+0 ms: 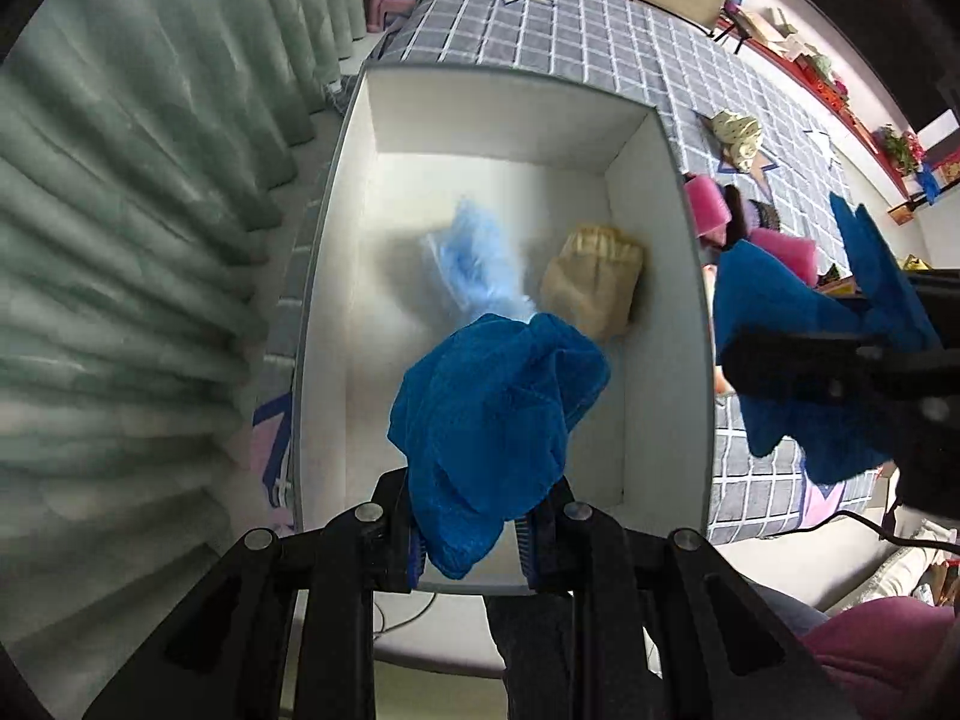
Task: Organize soft objects
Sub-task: 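Carry both blue cloths over the white box with both tools, then open both tools to drop the blue cloths into the white box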
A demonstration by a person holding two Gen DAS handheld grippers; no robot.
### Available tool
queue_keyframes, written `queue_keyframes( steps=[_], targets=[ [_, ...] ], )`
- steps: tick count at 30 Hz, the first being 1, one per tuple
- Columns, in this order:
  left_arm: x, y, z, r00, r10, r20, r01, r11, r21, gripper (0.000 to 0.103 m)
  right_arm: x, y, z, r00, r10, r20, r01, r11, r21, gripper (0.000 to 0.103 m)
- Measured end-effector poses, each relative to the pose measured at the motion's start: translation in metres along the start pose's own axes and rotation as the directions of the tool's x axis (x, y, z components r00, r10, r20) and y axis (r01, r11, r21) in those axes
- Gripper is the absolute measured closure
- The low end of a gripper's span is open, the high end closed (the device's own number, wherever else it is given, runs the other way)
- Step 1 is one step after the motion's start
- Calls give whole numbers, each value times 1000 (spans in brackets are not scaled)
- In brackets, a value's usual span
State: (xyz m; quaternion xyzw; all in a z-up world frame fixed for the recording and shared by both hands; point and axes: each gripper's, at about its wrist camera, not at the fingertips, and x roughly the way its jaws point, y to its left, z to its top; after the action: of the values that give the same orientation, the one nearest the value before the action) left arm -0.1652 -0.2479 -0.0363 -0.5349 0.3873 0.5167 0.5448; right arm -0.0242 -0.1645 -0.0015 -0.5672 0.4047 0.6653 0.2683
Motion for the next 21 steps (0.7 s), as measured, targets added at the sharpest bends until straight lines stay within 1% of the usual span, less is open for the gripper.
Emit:
queue_keyframes(
  steps=[10, 21],
  targets=[
    [13, 2, -7, 999, 6, -42, -7, 1000, -22, 77, 26, 14, -1, 998, 25, -59, -28, 999, -43, 73],
    [15, 1, -9, 999, 7, -49, -8, 1000, -18, 77, 35, 16, -3, 997, 27, -76, -31, 998, -46, 73]
  ],
)
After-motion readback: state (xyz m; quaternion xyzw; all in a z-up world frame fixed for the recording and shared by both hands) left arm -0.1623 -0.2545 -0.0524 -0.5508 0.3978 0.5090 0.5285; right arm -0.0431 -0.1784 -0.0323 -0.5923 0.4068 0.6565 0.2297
